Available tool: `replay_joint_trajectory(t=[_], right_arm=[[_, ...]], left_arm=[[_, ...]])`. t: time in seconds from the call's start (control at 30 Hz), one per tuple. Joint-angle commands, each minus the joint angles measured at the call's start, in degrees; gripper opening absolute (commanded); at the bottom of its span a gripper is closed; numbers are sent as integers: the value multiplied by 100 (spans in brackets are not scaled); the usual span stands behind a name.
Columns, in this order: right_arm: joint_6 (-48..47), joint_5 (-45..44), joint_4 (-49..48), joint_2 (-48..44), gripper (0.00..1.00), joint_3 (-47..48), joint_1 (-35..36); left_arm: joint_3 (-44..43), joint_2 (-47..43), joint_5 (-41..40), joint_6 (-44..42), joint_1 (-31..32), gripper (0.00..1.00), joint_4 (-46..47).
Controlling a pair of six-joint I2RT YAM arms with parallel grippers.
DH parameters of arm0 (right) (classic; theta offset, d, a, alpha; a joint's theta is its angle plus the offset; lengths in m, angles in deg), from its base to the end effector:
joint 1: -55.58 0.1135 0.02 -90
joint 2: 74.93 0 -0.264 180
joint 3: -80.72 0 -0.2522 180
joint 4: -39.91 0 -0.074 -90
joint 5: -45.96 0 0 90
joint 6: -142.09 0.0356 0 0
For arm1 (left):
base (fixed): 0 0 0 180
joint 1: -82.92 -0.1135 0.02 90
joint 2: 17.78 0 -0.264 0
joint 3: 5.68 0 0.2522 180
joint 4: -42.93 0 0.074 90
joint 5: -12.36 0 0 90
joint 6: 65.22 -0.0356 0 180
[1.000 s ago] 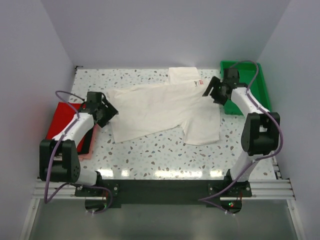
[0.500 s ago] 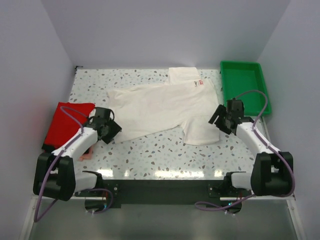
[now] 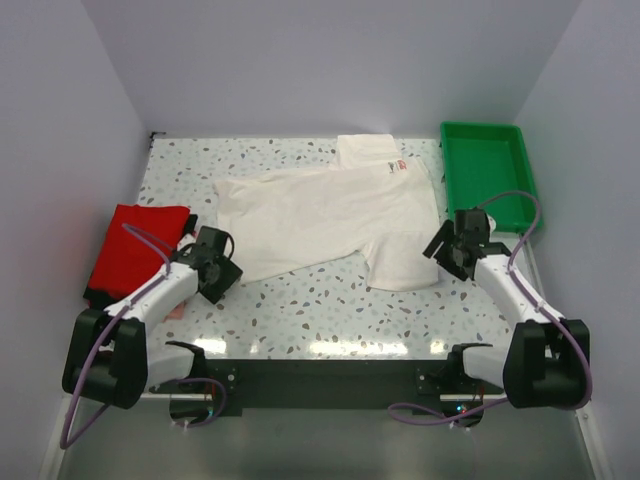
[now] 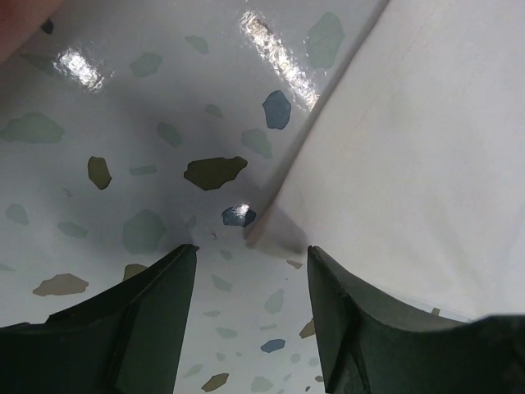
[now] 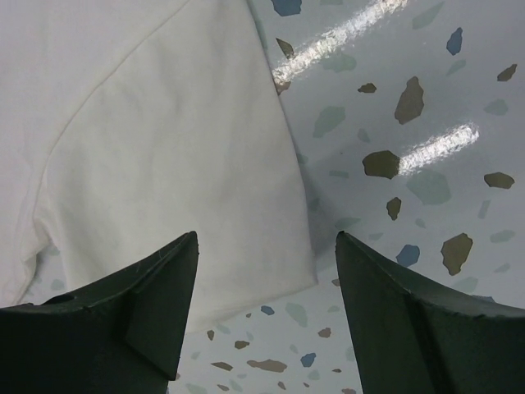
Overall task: Fold and stack the t-shirts
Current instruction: Flatten the tshirt out
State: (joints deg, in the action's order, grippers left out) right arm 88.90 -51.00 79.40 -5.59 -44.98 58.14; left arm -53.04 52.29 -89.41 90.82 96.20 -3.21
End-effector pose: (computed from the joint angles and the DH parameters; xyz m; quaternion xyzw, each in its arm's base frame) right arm 0.2338 0.0061 0.2060 0.2976 0.9031 0.0480 0.3058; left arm 0.1982 -0.0393 0.1628 -0.4513 0.8676 -0.0389 0.2049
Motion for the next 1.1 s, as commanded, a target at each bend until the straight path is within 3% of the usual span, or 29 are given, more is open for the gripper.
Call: replay_joint_trajectory(t=[0.0, 0.23, 0.43, 0.53, 0.63, 0.73, 0.87, 1.07], right_arm=[[168, -148, -77, 52, 71, -133, 7], [282, 72, -341, 264, 68, -362, 16], [449, 151, -640, 290, 65, -687, 7], [502, 239, -728, 361, 62, -775, 16], [546, 309, -816, 440, 54, -784, 7], [555, 458, -842, 527, 28, -705, 16], [511, 687, -720, 475, 1, -547, 7], [379, 758, -35, -367, 0, -283, -2]], left_arm=[[56, 68, -142, 137, 43, 61, 109], [100, 253, -89, 102, 43, 60, 276], [100, 376, -89, 41, 43, 46, 399], [91, 499, -1, -3, 43, 34, 513], [47, 561, 8, -47, 43, 21, 584], [-40, 552, -27, -109, 43, 0, 575], [-190, 482, -71, -241, 43, 0, 505], [-419, -106, -290, -302, 34, 0, 92]])
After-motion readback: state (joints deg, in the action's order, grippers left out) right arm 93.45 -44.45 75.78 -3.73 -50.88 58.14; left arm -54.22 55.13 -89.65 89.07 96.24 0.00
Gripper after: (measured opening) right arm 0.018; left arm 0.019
